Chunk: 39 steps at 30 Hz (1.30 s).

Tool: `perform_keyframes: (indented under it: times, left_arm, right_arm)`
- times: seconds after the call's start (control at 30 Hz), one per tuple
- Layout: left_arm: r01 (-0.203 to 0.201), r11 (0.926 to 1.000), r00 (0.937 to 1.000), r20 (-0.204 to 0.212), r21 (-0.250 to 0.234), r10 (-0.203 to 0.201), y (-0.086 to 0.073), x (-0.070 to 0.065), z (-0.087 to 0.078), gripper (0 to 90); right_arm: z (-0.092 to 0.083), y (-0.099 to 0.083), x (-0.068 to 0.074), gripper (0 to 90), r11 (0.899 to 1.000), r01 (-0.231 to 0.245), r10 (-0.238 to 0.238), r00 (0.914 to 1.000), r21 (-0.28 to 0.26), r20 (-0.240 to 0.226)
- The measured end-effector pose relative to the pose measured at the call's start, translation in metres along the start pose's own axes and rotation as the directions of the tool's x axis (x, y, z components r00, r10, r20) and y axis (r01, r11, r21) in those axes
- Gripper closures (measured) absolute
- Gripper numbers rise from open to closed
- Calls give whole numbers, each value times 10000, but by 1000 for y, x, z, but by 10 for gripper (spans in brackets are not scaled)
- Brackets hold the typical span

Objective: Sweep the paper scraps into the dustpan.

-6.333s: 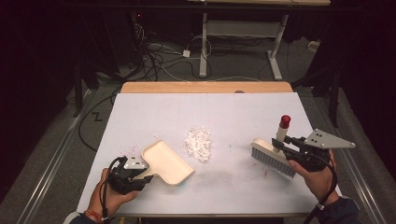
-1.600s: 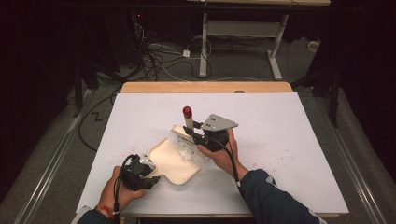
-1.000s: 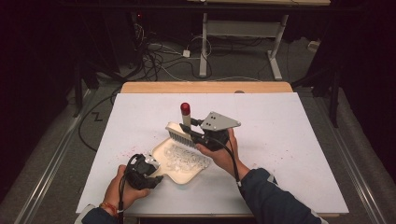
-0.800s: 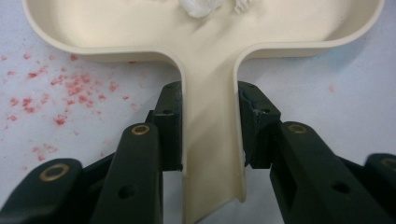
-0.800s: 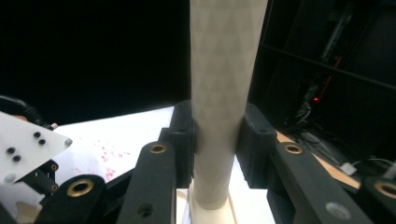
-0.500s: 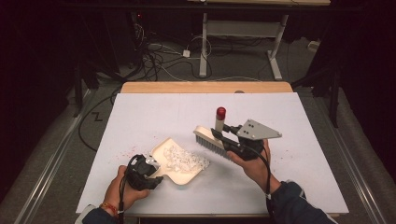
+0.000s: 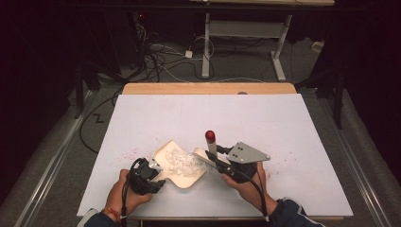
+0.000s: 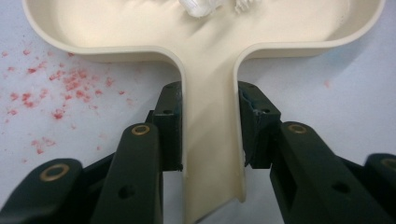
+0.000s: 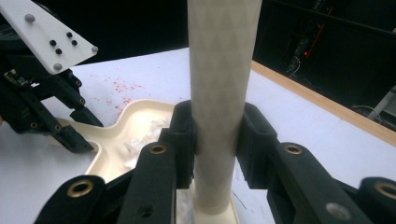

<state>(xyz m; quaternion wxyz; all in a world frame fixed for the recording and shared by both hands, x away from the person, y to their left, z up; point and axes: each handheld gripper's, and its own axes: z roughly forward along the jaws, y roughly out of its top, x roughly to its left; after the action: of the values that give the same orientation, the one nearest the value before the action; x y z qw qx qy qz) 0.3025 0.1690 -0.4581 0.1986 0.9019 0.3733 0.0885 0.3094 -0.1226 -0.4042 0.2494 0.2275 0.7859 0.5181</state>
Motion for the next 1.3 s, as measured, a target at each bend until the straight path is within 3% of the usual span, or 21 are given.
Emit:
perform_keyframes:
  times: [0.07, 0.2, 0.33, 0.47, 0.77, 0.87, 1.1, 1.2, 1.3]
  left_arm:
    - [16, 10000, 10000, 12, -5, -16, 0, 0, 0, 629]
    - [20, 10000, 10000, -14, -40, -20, 1, -1, 1, 629]
    - [15, 9999, 10000, 25, -106, -15, 1, 0, 0, 629]
    - [29, 9998, 10000, 62, -183, -28, 0, 0, -1, 629]
    - [45, 9999, 10000, 48, -126, -44, -2, 0, 0, 629]
    - [-8, 9998, 10000, 33, -182, 8, -2, 1, -1, 629]
    - [67, 9999, 9998, 175, -129, -65, -4, 3, 0, 629]
    - [42, 9999, 9999, 150, -109, -41, -4, 3, -1, 629]
    - [69, 9999, 9998, 180, -110, -67, -6, 4, -2, 629]
  right_arm:
    - [8, 4, 5, 712, 9999, 9, -7, 9998, -104, 180]
    - [19, 10, 10, 712, 9993, -232, 231, 9997, -295, -31]
    - [28, 18, 19, 712, 9984, 73, -91, 9995, -565, -316]
    - [30, 21, 18, 711, 9984, 200, -212, 9995, -529, -227]
    - [11, 27, -9, 711, 9915, -466, 465, 9989, -1213, -43]
    - [9, 28, -17, 711, 9899, -486, 493, 9988, -1331, 18]
    - [21, 21, -38, 711, 9910, -203, 307, 9965, -1320, 778]
    - [33, 12, -48, 711, 9932, -38, 205, 9895, -1163, 1430]
    - [38, 9, -51, 711, 9956, 41, 109, 9873, -938, 1586]
